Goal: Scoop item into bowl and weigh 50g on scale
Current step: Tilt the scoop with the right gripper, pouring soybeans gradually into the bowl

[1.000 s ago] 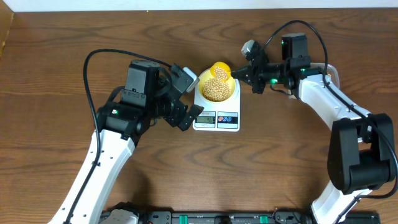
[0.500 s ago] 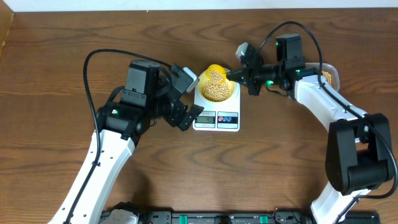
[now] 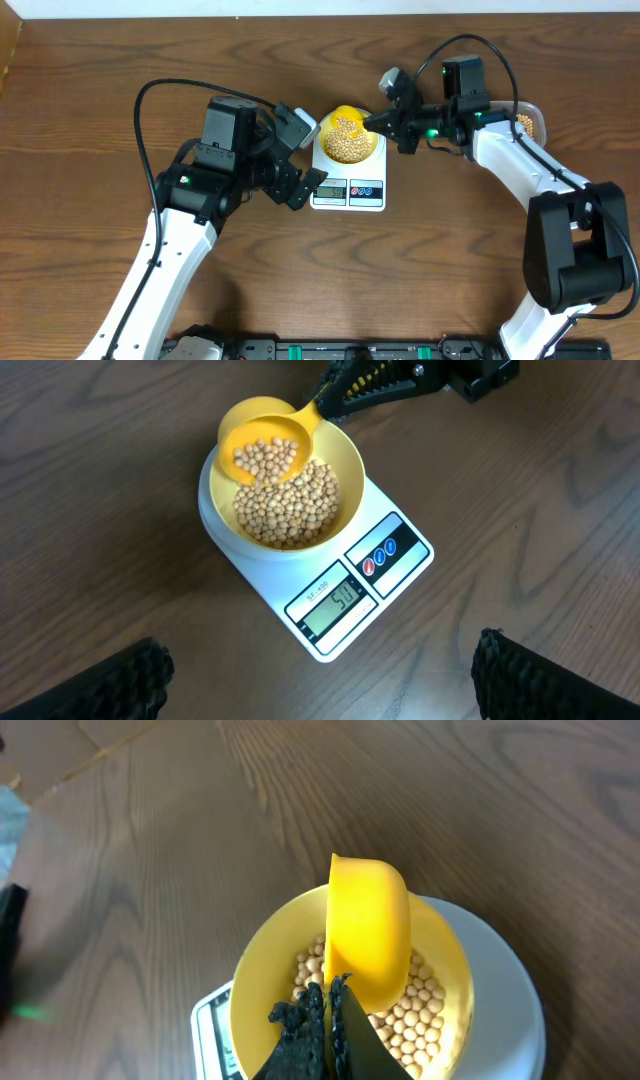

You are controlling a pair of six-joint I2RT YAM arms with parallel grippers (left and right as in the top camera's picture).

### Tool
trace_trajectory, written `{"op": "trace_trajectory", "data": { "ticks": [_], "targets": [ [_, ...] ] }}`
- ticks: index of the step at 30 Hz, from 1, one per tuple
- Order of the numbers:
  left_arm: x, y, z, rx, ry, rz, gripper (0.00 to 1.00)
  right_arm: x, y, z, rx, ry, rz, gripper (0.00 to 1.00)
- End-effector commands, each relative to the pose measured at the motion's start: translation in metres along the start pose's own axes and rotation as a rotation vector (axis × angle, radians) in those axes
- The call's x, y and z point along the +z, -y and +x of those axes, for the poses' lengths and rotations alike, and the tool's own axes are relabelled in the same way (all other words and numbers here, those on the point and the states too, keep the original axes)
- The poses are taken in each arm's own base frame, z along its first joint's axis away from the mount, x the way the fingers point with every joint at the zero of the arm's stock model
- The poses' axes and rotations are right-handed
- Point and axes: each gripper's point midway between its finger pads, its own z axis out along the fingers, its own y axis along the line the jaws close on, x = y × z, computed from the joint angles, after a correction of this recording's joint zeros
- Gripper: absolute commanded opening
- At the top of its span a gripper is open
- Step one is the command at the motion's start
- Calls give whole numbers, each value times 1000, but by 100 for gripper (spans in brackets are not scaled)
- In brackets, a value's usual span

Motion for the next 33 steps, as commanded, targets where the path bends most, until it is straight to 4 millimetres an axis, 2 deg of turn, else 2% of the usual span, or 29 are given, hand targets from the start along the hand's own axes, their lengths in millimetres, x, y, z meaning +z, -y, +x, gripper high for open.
{"op": "trace_trajectory", "data": {
  "ticks": [1,29,33],
  "targets": [
    [-1,-2,2,10,-4,-11,98,2,-6,0,66,7,-35,1],
    [-1,-2,2,10,-4,-11,98,2,-5,0,101,7,-35,1],
    [-1,-2,2,10,-4,-11,98,-1,-17,-6,128,36,-112,1]
  ]
}}
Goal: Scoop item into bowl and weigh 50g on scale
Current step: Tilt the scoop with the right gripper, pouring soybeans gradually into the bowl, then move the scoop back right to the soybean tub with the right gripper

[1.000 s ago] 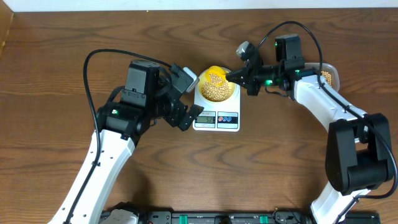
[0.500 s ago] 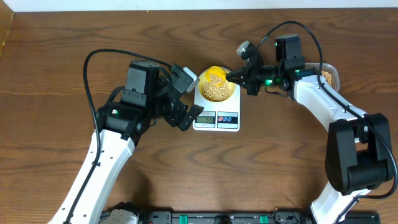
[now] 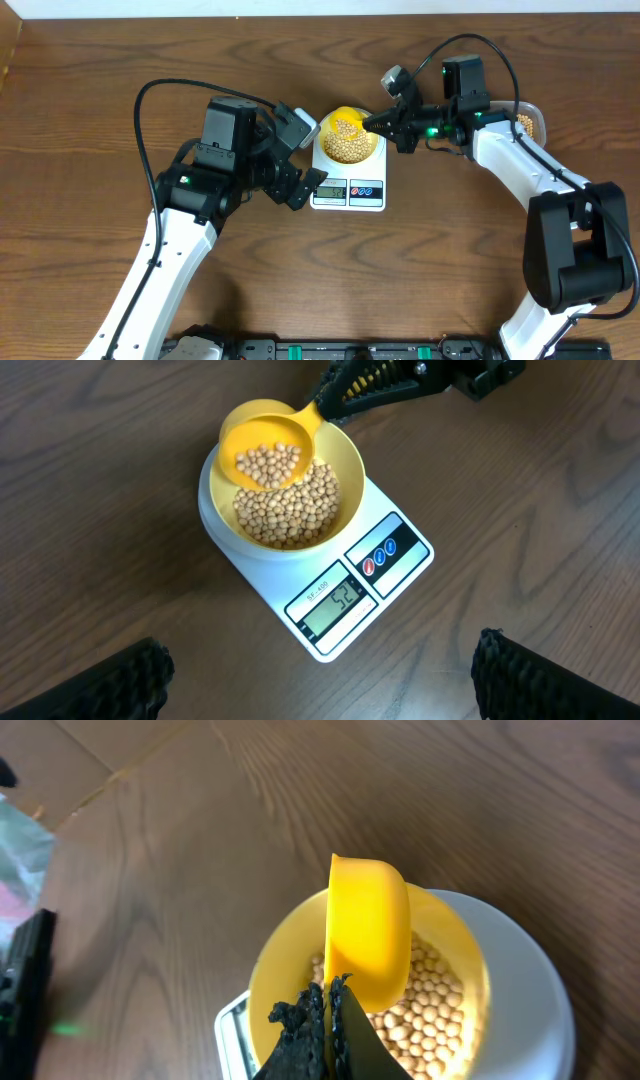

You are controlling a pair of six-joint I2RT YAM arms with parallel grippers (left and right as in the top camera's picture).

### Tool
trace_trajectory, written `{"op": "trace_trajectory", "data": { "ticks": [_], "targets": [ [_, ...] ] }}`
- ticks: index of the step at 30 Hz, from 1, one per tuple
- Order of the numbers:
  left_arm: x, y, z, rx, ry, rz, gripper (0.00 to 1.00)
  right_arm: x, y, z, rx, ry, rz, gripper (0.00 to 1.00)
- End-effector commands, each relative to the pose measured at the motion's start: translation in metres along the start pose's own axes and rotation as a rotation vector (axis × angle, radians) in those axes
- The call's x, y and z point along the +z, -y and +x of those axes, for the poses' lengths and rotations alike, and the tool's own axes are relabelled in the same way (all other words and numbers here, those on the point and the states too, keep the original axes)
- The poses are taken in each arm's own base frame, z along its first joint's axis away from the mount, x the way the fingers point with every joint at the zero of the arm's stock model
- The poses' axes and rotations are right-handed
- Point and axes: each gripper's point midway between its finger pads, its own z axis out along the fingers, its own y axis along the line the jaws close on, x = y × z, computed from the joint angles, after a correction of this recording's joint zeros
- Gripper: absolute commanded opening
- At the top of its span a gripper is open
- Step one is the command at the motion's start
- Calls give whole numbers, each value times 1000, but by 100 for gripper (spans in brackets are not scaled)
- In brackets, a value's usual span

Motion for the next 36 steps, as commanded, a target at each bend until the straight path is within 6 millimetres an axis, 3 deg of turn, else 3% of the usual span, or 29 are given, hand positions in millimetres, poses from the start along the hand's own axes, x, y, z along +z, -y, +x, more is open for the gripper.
{"op": "trace_trajectory", "data": {
  "ticks": [1,6,14,25,36],
  "targets": [
    [-1,-2,2,10,-4,-11,98,-2,-15,-4,42,30,-102,1],
    [-1,-2,2,10,-4,-11,97,-5,-17,-8,138,43,-126,1],
    [-1,-2,2,10,-4,-11,98,-31,7,-26,300,118,-71,1],
    [-1,-2,2,10,-4,-11,98,-125,39,-54,317,272,95,1],
    [-1,-2,2,10,-4,-11,98,-208,79,-19,526,338,269,1]
  ]
}}
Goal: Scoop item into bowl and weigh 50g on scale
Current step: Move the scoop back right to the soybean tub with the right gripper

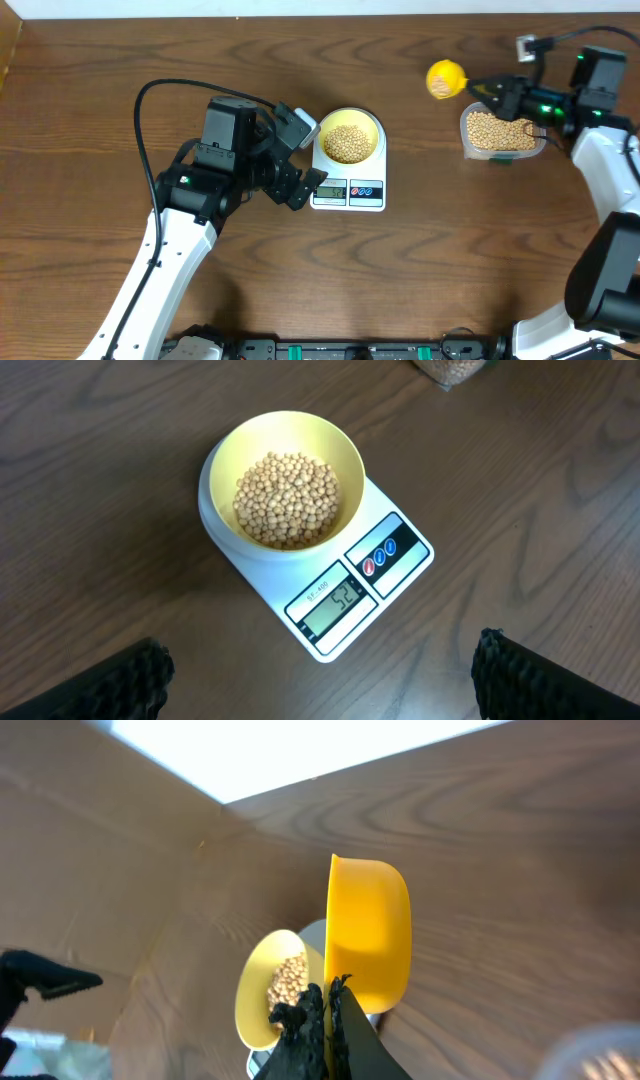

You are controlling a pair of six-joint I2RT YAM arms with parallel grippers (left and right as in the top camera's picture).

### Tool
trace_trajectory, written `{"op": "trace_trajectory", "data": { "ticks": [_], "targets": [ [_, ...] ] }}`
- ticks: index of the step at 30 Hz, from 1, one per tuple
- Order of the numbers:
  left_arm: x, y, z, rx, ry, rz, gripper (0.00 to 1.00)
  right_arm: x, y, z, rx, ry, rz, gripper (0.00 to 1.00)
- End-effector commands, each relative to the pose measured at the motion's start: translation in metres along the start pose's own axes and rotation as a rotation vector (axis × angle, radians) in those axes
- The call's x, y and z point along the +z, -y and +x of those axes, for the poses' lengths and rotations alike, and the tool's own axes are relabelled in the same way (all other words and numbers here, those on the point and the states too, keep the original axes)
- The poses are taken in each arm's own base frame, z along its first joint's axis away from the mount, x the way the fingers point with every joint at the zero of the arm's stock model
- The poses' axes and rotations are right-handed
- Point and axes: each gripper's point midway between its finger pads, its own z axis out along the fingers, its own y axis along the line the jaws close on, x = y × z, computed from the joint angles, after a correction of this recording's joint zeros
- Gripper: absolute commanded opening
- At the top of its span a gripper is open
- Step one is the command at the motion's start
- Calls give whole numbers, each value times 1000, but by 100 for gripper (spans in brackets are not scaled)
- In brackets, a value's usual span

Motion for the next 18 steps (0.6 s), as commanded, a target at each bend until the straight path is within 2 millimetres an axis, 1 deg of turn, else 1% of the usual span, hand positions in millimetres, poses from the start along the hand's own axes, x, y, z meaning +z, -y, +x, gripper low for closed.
{"op": "trace_trajectory", "data": {
  "ticks": [1,6,7,9,11,14,18],
  "targets": [
    [-1,-2,2,10,-4,-11,98,-33,11,-11,33,54,72,1],
    [-1,-2,2,10,-4,-11,98,-63,26,-12,46,82,173,1],
    [-1,-2,2,10,-4,-11,98,-72,31,-9,43,80,223,1],
    [-1,-2,2,10,-4,-11,97,-81,37,-5,19,66,298,1],
    [-1,-2,2,10,-4,-11,98,-86,40,-2,-11,49,352,2],
    [-1,-2,2,10,-4,-11,98,-98,50,1,-100,14,476,1],
    [-1,-2,2,10,-4,-11,98,-109,64,3,-147,-14,591,1]
  ]
}}
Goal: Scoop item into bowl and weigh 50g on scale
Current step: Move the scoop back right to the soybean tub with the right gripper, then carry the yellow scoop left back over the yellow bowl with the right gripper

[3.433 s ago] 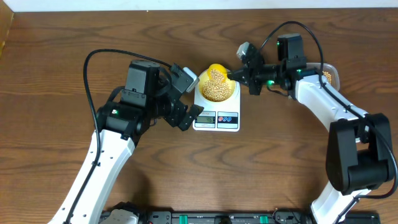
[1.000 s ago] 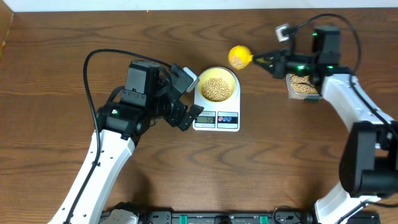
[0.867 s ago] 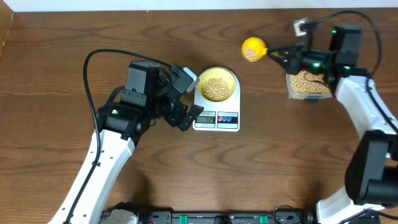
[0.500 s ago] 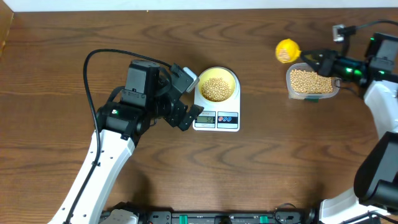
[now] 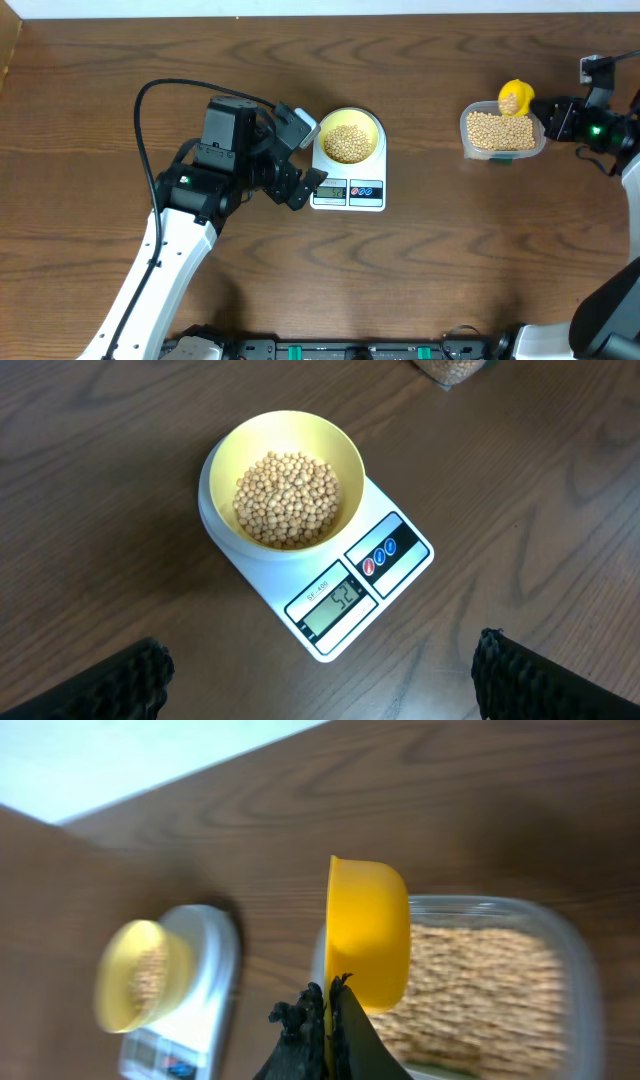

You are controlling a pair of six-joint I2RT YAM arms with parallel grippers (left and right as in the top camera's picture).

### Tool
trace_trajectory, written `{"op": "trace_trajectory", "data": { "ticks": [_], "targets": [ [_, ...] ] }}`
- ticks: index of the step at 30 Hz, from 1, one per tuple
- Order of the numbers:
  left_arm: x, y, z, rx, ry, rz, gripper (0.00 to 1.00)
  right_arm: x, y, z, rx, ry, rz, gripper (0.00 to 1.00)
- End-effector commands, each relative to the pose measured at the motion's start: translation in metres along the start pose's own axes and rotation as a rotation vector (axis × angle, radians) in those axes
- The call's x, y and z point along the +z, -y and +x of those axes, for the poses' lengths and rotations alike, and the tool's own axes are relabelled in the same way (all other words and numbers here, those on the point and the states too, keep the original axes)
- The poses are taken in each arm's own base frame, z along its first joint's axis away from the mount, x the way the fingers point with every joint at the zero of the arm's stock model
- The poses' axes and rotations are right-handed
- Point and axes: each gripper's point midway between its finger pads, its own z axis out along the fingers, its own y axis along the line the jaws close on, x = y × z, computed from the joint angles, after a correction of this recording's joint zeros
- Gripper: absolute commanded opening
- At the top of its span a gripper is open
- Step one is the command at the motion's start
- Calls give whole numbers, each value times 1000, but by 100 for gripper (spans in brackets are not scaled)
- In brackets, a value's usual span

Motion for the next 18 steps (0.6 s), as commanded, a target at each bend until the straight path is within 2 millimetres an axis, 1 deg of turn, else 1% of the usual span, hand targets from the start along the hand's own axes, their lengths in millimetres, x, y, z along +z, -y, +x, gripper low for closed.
{"op": "trace_trajectory", "data": {
  "ticks": [1,6,10,18],
  "targets": [
    [-1,-2,2,10,-4,-11,98,-8,22,1,-137,-20,157,1],
    [-1,-2,2,10,-4,-11,98,-8,22,7,-281,-55,153,1],
    [-1,-2,2,10,-4,-11,98,-3,18,9,-331,-74,158,1],
    [-1,-2,2,10,-4,-11,98,15,14,21,-456,-190,298,1]
  ]
}}
